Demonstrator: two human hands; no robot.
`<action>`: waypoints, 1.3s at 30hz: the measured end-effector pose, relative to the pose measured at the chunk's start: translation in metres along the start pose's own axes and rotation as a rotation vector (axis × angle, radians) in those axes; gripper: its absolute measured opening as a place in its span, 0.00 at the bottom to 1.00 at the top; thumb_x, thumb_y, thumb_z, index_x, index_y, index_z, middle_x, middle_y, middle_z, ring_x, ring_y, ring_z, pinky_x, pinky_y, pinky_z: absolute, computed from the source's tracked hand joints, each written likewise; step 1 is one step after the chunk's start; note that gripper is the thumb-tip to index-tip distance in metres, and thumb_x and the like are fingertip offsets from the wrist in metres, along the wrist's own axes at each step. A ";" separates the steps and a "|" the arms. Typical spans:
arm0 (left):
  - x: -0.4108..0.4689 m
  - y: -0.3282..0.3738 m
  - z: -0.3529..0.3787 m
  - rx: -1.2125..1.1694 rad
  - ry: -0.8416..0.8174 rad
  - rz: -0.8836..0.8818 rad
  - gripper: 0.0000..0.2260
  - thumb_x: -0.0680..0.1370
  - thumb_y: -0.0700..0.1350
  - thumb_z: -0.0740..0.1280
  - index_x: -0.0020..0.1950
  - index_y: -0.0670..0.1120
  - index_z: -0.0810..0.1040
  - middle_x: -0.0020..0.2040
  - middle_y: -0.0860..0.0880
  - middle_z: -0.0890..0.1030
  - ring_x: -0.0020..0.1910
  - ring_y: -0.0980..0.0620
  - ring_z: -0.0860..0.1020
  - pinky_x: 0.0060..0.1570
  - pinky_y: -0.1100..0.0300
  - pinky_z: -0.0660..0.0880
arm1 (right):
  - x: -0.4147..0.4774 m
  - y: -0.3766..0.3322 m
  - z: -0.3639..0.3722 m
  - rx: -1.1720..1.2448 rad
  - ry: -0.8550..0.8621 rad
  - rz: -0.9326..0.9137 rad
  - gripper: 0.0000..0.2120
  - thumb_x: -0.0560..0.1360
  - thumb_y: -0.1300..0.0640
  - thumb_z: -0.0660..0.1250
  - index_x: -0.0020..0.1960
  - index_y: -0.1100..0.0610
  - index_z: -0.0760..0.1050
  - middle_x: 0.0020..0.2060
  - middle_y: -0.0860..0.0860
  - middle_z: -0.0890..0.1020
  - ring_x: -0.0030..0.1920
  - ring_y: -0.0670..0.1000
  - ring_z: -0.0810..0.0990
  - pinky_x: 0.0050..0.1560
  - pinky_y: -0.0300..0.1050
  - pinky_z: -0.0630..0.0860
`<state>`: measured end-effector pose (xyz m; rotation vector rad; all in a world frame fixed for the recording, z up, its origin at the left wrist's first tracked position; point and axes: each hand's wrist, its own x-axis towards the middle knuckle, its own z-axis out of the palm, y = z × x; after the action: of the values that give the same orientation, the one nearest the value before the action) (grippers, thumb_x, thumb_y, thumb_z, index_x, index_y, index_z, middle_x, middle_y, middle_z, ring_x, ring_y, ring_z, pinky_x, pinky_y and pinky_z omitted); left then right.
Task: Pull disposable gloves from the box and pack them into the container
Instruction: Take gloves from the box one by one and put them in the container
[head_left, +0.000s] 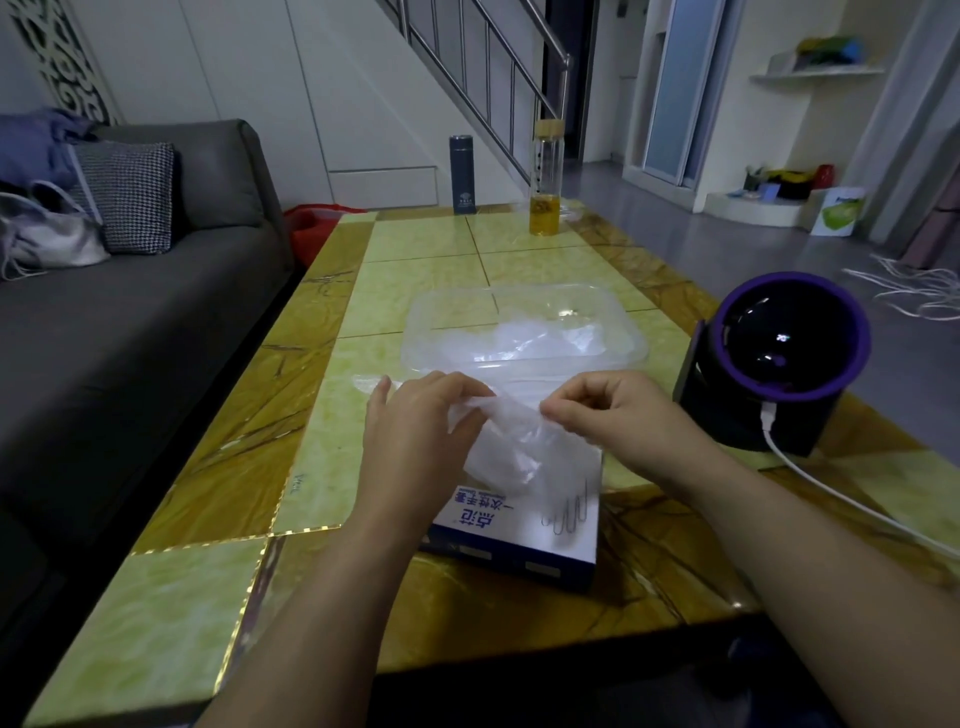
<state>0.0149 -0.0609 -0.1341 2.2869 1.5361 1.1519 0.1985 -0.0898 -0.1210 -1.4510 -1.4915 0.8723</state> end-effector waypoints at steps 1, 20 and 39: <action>-0.001 -0.002 -0.001 -0.008 0.014 -0.007 0.06 0.76 0.43 0.67 0.49 0.54 0.80 0.46 0.59 0.80 0.48 0.58 0.76 0.72 0.47 0.55 | 0.001 0.001 -0.003 0.031 0.056 0.016 0.04 0.74 0.56 0.70 0.41 0.55 0.80 0.36 0.48 0.81 0.35 0.41 0.77 0.38 0.32 0.74; -0.007 -0.015 -0.006 -0.089 0.149 0.034 0.22 0.76 0.30 0.63 0.65 0.49 0.75 0.62 0.50 0.77 0.62 0.54 0.72 0.64 0.42 0.70 | 0.006 0.003 0.000 0.166 -0.205 0.171 0.18 0.81 0.53 0.58 0.46 0.62 0.82 0.47 0.60 0.84 0.41 0.51 0.80 0.44 0.42 0.77; -0.016 0.010 0.021 0.431 -0.740 0.146 0.18 0.83 0.49 0.46 0.66 0.51 0.72 0.61 0.46 0.77 0.60 0.45 0.73 0.61 0.54 0.64 | 0.019 0.013 -0.005 0.236 0.287 -0.016 0.20 0.81 0.48 0.57 0.44 0.62 0.80 0.40 0.61 0.81 0.41 0.54 0.77 0.46 0.49 0.73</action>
<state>0.0337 -0.0732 -0.1515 2.6606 1.3960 -0.0796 0.2087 -0.0706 -0.1296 -1.3244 -1.1464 0.7654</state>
